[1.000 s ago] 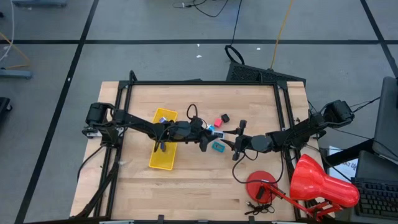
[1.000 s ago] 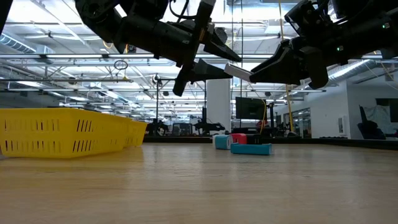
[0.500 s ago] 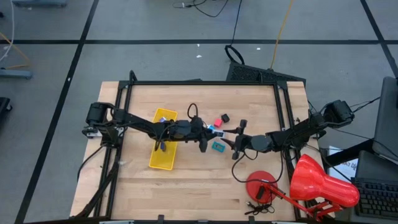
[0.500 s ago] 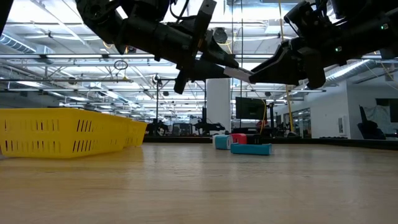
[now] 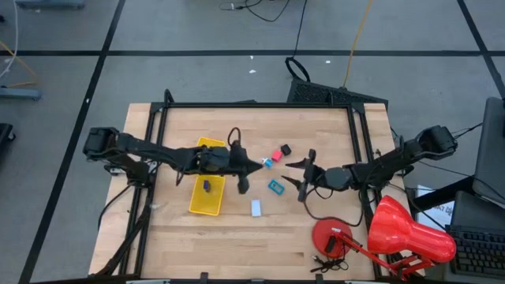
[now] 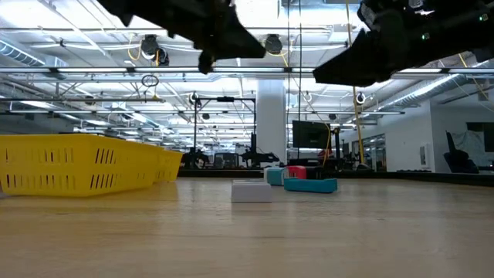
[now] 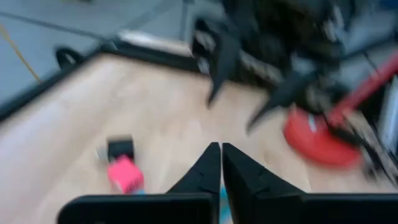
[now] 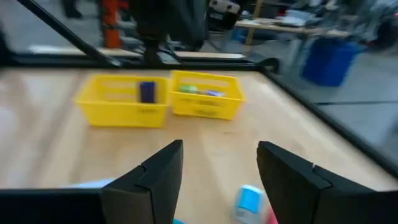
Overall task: Pick & Place Office items
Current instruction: Put the light blue timer into the bottom yellow basket
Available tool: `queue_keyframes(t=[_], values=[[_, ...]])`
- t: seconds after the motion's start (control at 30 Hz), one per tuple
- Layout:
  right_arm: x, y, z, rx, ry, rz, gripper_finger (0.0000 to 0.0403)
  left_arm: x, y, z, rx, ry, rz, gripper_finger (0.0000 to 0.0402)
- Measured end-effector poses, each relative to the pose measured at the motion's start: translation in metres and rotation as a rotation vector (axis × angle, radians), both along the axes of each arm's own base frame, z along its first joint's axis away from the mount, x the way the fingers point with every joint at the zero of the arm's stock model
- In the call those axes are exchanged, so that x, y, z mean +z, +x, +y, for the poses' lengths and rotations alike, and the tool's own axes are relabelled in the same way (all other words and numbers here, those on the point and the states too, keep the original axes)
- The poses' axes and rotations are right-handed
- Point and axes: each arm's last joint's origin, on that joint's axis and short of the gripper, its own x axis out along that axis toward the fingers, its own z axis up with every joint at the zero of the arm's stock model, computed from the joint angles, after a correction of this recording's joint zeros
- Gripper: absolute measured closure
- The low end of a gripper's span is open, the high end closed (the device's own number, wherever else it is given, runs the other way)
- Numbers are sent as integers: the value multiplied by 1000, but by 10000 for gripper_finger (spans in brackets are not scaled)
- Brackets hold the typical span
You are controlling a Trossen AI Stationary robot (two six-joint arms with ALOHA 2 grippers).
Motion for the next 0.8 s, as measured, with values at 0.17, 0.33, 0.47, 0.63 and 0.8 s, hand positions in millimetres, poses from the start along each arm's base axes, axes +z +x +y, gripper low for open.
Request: queue_keyframes(t=[0.17,0.33,0.47,0.63,0.8], values=[[-1,2,2,55,48,-15,210,-6,-13,-11,-75,-43,148,379],[-20,10,5,30,124,37,206,-13,-11,-15,21,-66,175,344],[-44,27,16,33,111,171,185,-16,-10,-13,109,-36,175,315],[-60,53,35,22,103,369,141,-21,-8,-12,150,-16,180,270],[-65,65,41,-40,112,534,125,-28,-5,-13,157,-30,192,228]])
